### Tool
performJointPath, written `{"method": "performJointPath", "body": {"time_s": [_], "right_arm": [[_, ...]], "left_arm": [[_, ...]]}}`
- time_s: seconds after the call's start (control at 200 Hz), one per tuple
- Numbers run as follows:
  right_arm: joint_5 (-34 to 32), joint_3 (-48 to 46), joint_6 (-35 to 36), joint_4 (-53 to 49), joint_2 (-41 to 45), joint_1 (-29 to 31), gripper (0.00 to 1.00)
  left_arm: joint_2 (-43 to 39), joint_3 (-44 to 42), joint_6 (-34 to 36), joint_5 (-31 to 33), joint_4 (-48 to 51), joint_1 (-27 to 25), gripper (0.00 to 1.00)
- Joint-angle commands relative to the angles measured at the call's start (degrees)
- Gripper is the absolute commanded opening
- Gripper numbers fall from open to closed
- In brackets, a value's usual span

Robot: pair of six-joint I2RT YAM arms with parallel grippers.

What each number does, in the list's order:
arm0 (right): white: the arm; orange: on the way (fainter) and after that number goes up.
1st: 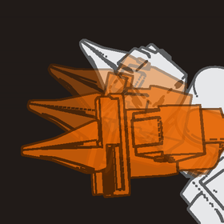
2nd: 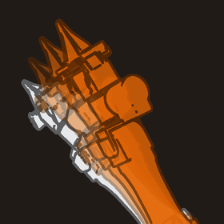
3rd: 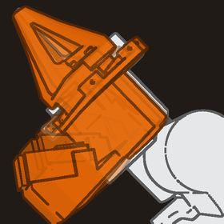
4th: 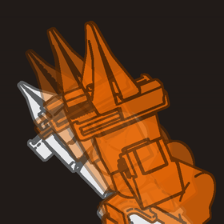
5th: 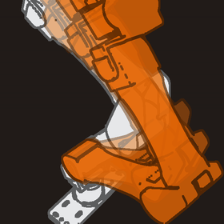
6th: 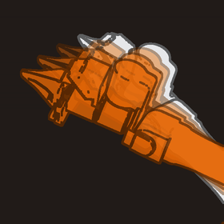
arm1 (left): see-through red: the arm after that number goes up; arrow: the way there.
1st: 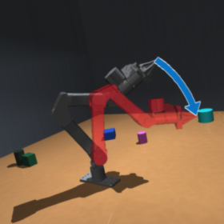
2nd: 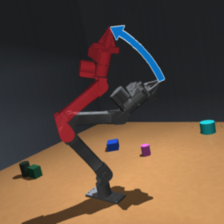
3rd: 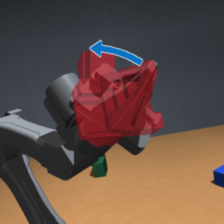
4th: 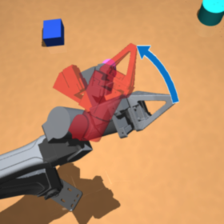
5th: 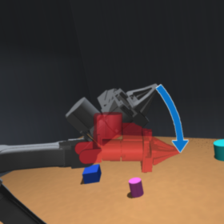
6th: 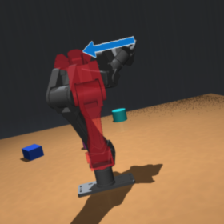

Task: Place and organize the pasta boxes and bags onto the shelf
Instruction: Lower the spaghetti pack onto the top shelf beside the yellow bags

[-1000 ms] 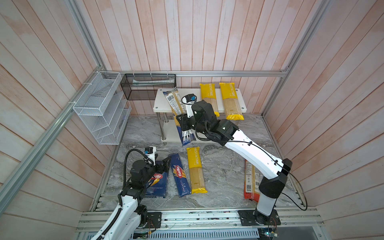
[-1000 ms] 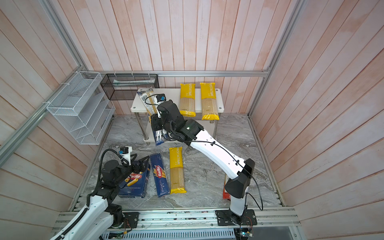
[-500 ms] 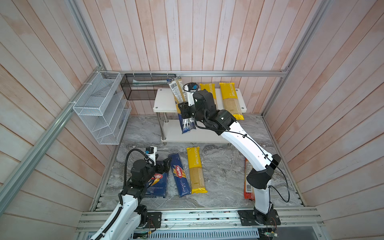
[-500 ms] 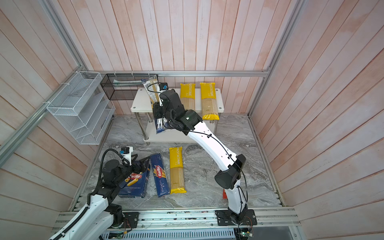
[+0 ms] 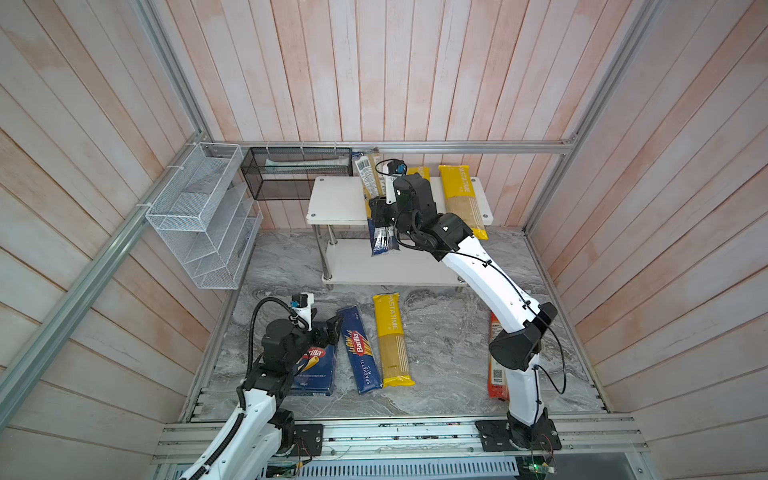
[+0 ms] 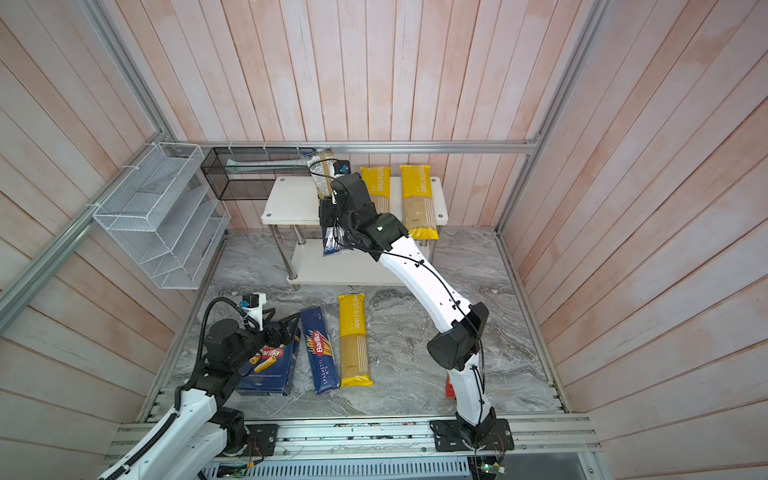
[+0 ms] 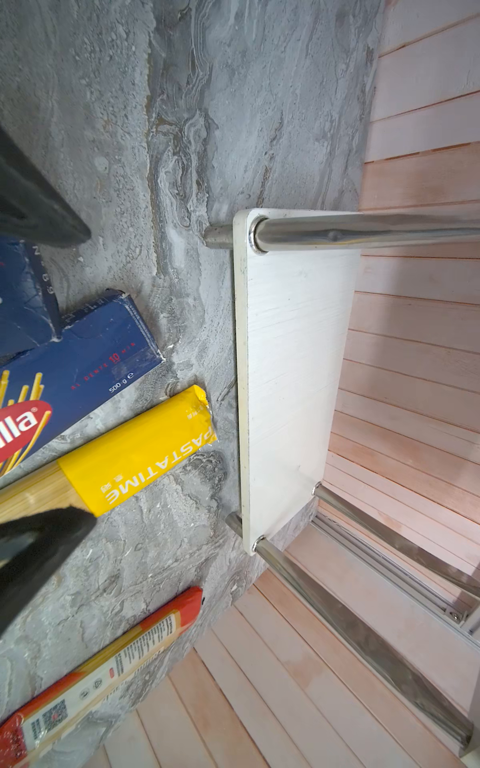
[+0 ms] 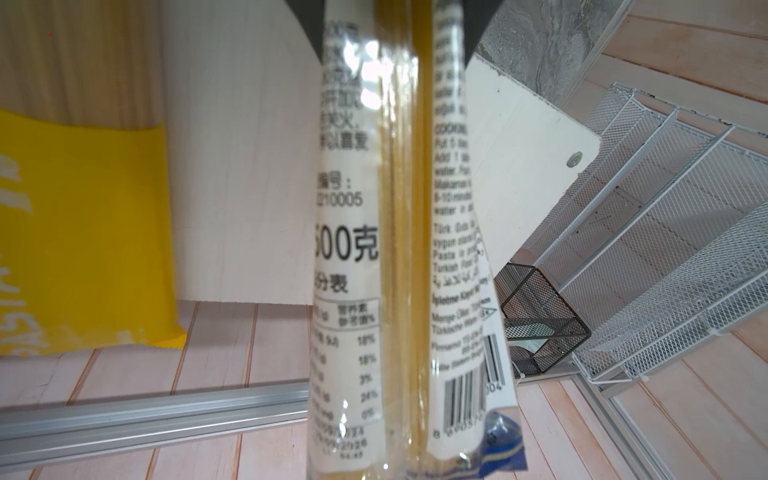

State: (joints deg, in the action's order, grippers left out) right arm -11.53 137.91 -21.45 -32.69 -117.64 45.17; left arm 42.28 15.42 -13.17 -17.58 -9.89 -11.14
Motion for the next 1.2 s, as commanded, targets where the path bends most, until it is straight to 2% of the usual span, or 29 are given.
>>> {"method": "performJointPath", "body": {"time_s": [0.0, 0.525, 0.635, 0.755, 0.825, 1.085, 1.195], "right_arm": [[-1.96, 3.98, -1.51, 9.05, 0.45, -1.32, 0.06], [-3.64, 7.77, -3.86, 10.96, -3.07, -4.3, 0.07], [-3.36, 7.8, -4.55, 10.89, -3.97, -4.6, 0.13], [-3.27, 7.82, -5.22, 10.98, -4.56, -4.91, 0.16], [-3.31, 7.67, -5.69, 11.07, -4.73, -5.15, 0.22], [-3.37, 6.4, -7.19, 11.41, -4.67, -5.87, 0.24], [-3.9, 5.66, -7.96, 11.12, -4.5, -6.28, 0.31]], "left_arm": [[-0.51, 0.07, 0.77, -0.75, -0.88, 0.19, 1.0], [-0.69, 0.02, 0.77, -0.78, -0.82, 0.18, 1.0], [-0.53, 0.05, 0.77, -0.87, -0.91, 0.16, 1.0], [-0.55, 0.05, 0.78, -0.8, -0.85, 0.15, 1.0], [-0.68, -0.04, 0.77, -0.85, -0.92, 0.19, 1.0], [-0.45, 0.07, 0.75, -0.74, -0.92, 0.2, 1.0], [-0.45, 0.08, 0.71, -0.82, -0.86, 0.15, 1.0]]}}
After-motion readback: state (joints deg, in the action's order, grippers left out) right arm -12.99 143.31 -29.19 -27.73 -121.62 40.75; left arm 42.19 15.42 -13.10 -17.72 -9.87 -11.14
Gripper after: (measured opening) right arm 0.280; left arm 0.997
